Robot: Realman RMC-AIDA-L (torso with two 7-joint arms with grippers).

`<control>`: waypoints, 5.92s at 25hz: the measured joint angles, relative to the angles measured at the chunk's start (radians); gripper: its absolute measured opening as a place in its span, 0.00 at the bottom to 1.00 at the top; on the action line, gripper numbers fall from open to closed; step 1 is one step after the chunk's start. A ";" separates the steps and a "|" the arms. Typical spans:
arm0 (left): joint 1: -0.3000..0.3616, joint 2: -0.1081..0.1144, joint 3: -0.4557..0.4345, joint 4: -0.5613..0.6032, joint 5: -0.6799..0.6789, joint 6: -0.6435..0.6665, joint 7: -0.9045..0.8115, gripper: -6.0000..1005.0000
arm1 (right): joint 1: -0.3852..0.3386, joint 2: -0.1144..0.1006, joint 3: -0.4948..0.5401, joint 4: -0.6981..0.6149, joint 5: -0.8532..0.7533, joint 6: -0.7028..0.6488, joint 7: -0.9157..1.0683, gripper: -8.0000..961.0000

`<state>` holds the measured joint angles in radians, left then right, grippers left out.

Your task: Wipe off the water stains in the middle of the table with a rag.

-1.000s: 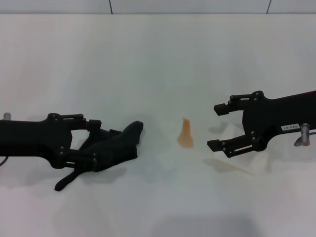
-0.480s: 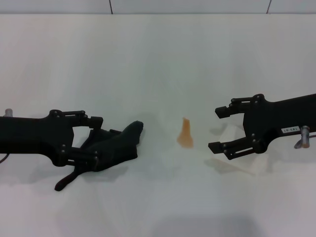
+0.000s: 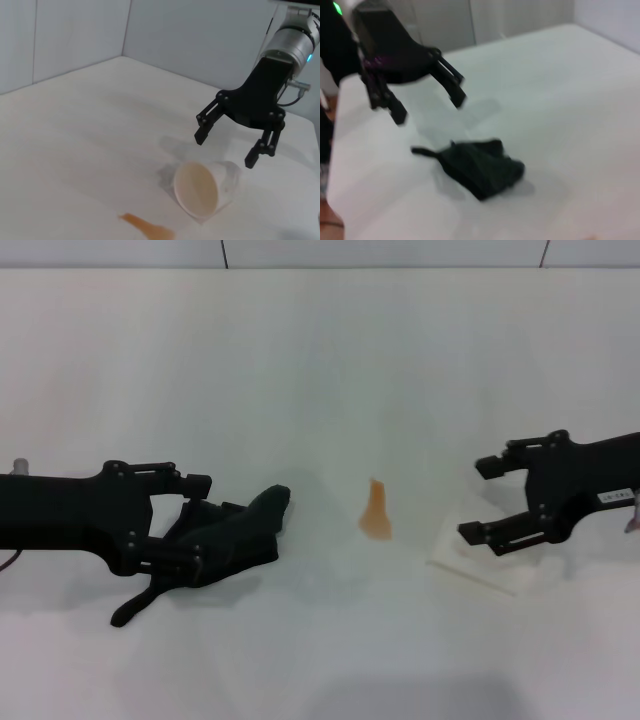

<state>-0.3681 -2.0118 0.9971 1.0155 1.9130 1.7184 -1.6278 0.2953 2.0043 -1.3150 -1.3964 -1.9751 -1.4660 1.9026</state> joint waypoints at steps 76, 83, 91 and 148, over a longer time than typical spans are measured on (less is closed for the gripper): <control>-0.012 -0.005 0.000 -0.006 0.003 -0.006 0.023 0.88 | 0.133 0.011 -0.265 -0.109 -0.431 -0.029 0.423 0.82; -0.012 -0.005 0.000 -0.008 0.003 -0.008 0.023 0.88 | 0.134 0.011 -0.271 -0.102 -0.432 -0.023 0.423 0.78; -0.008 -0.005 0.000 -0.008 0.003 -0.007 0.027 0.88 | 0.134 0.010 -0.266 -0.154 -0.434 -0.037 0.431 0.74; -0.008 -0.026 -0.052 -0.025 0.001 -0.065 0.117 0.88 | 0.061 0.005 0.278 0.695 0.385 0.364 -0.623 0.74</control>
<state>-0.3765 -2.0373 0.9449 0.9901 1.9135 1.6535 -1.5107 0.3561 2.0096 -1.0374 -0.7010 -1.5900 -1.1016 1.2796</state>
